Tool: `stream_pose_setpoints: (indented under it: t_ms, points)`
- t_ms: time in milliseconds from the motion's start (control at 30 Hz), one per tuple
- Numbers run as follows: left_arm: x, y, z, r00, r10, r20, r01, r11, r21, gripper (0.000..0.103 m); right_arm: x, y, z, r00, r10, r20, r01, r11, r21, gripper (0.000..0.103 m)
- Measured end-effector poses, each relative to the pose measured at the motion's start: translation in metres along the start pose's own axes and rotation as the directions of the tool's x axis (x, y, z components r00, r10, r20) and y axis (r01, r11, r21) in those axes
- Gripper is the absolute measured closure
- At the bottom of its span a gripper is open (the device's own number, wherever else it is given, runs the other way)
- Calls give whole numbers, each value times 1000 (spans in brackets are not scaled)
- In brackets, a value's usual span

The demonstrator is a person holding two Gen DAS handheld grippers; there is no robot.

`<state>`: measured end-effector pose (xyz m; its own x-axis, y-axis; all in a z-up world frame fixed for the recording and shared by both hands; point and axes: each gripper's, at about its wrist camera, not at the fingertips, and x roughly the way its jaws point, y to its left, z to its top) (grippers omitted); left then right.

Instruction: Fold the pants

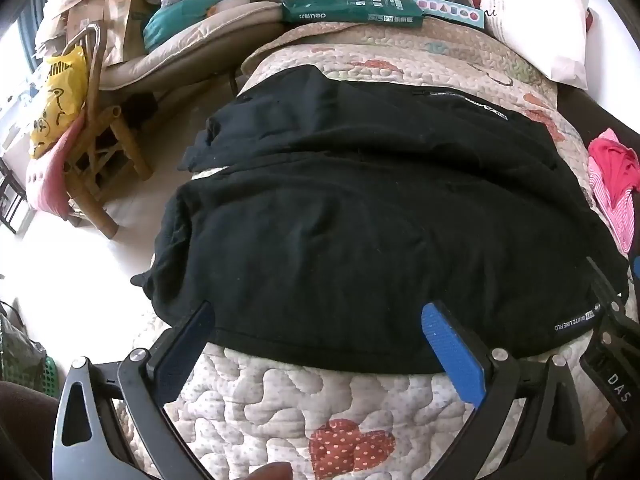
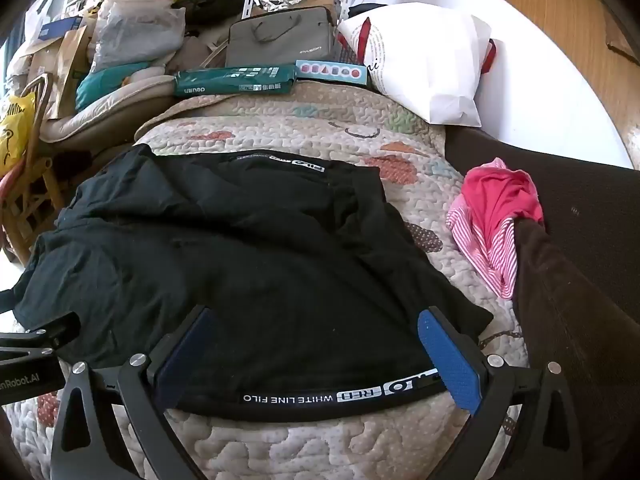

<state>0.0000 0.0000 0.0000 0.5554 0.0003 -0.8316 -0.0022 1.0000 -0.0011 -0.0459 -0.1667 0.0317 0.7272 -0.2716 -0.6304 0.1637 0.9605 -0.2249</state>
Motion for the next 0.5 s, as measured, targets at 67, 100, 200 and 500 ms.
stream_pose_setpoints:
  t_ms: [67,100,200,500]
  points:
    - [0,0,0,1000,0,-3,0,1000,-1,0,-1,1,0,1000,1,1,-1,1000,1,0]
    - [0,0,-1,1000,1,-4,-1,1000,-1,0,-2,2,0,1000,0,2,0,1000,0,0]
    - [-2,0,-2,1000,6,-8,-6,1000,-2,0,-5,4,-1,1000,-1,4,1,1000,1,0]
    - [9,0,0,1000,21,-19,-21,1000,6,0,0,-1,-2,1000,-3,-3,3,1000,10,0]
